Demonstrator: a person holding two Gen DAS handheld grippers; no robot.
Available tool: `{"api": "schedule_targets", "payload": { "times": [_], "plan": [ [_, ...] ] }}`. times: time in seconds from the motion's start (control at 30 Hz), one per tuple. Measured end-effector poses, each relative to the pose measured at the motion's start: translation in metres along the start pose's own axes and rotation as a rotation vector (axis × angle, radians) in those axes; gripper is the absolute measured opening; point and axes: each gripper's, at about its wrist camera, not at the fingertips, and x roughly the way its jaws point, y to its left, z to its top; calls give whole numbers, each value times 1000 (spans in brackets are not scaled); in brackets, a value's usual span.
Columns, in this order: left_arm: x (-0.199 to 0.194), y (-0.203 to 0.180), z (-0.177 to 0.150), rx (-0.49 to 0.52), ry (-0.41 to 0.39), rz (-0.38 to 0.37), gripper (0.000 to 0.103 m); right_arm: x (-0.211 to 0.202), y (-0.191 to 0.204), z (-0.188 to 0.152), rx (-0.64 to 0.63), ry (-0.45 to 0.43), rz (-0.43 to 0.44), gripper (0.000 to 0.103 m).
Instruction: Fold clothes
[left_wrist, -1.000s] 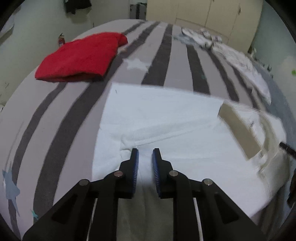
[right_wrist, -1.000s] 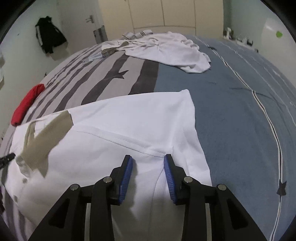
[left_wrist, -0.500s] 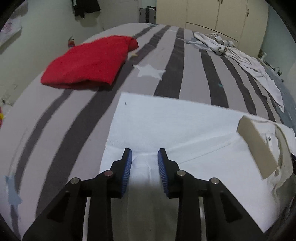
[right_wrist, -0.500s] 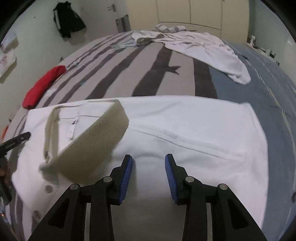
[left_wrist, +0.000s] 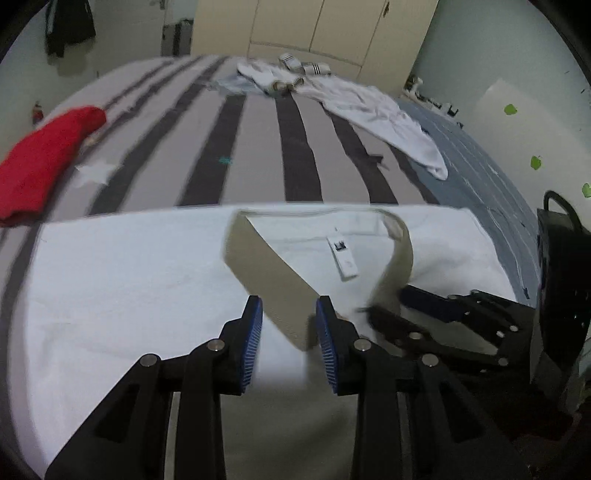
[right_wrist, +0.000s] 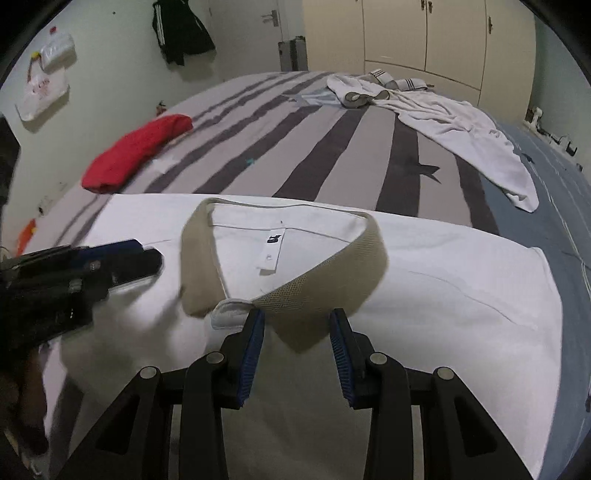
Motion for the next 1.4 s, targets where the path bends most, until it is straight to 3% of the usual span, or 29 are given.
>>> {"api": "schedule_targets", "payload": {
  "times": [0.07,0.23,0.37,0.47,0.57,0.67,0.87,1.03,1.1,1.13,1.23,1.3,1.4],
  "plan": [
    [20,2,-8,-5,53,15,28,12,-1,-1,24,17,-6,34],
    [13,1,-8,-4,43,-6,28,12,-7,-3,61,19,20,34],
    [-9,8,8,-59,-10,-5,29,-3,-13,5,80,-7,45,34],
    [-2,16,22,-90,-18,14,29,-6,-17,13,99,-24,63,34],
    [30,23,24,-101,79,62,31,13,-20,17,113,24,78,37],
    [34,22,21,-90,67,61,32,20,-25,12,123,34,103,37],
    [17,20,24,-133,51,39,32,-13,-40,-7,122,42,125,37],
    [-10,-3,25,-118,-13,14,32,-62,-92,-21,207,-17,65,37],
    [-20,-16,24,-110,-28,-4,33,-74,-126,-27,258,-28,-8,41],
    [-22,-24,22,-103,-31,-15,35,-80,-144,-30,283,-34,-45,51],
    [-22,-41,15,-77,-7,-4,35,-79,-192,-41,353,-15,-117,53],
    [-23,-49,10,-81,7,4,35,-70,-212,-47,379,22,-121,53],
    [-38,-58,-1,-94,3,30,35,-53,-231,-54,407,58,-50,53]
  ]
}}
